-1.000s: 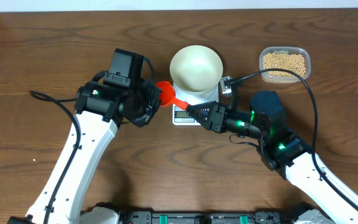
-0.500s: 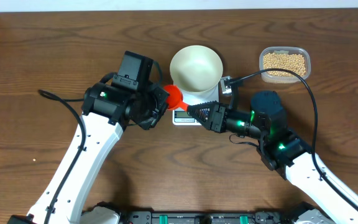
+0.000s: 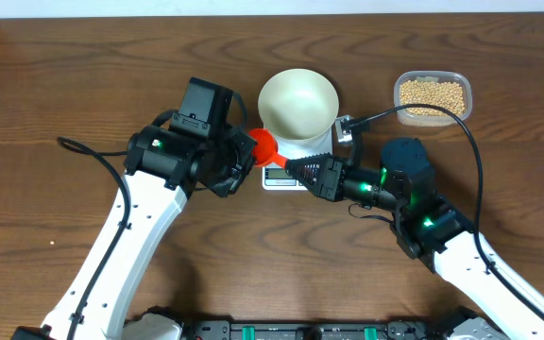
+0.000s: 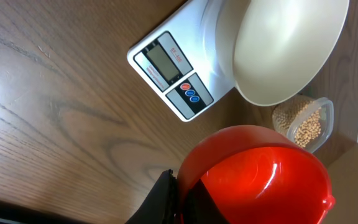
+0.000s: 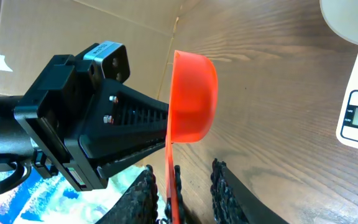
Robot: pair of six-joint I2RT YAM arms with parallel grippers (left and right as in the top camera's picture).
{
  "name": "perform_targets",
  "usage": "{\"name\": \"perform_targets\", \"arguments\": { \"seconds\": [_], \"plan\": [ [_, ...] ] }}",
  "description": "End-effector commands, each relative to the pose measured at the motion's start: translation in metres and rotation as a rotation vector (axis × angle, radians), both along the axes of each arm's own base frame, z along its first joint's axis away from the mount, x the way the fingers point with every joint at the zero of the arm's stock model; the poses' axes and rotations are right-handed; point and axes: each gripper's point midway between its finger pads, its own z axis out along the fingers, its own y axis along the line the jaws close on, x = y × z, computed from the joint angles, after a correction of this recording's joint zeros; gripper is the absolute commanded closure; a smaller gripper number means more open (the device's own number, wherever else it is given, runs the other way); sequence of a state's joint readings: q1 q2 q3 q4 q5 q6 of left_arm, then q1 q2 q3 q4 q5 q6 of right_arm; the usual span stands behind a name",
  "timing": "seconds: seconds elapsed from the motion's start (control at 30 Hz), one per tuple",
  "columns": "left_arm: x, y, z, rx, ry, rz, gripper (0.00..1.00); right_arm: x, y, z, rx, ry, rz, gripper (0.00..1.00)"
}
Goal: Scoop item into bowl and weigh 50g on scale
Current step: 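Close the right gripper on the red scoop handle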
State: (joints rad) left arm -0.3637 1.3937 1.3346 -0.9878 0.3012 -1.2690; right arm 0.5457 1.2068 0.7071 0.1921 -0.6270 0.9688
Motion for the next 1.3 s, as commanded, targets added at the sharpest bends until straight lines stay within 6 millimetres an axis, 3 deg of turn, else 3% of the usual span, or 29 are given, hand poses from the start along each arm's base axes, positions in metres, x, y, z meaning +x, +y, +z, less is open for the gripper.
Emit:
{"name": "perform_targets", "arguments": {
  "seconds": [0.0,0.5,0.83,1.03,1.17,1.27],
  "plan": [
    [0.0017,0.0037,-0.0029,0.025,0.003,0.017,0.93,0.0030,0.0017,0.0063,0.003,-0.020,-0.009,0.73],
    [0.0017,0.0021,-0.0053,0.022,0.014,0.013,0.93,0.0030,0.0017,0.0062,0.002,-0.020,-0.008,0.79],
    [0.0017,0.0021,-0.0053,0.022,0.014,0.013,0.93,0.0029,0.0017,0.0062,0.003,-0.020,-0.008,0.88],
    [0.0017,0.0021,-0.0052,0.022,0.013,0.013,0.93,0.0029,0.0018,0.0063,0.003,-0.019,-0.008,0.98],
    [0.0018,0.0022,-0.0052,0.022,0.013,0.013,0.92,0.0029,0.0018,0.0063,0.003,-0.019,-0.008,0.99],
    [0.0019,0.0023,-0.0052,0.022,0.013,0.014,0.85,0.0029,0.0018,0.0063,0.003,-0.019,-0.008,0.99]
  ]
}}
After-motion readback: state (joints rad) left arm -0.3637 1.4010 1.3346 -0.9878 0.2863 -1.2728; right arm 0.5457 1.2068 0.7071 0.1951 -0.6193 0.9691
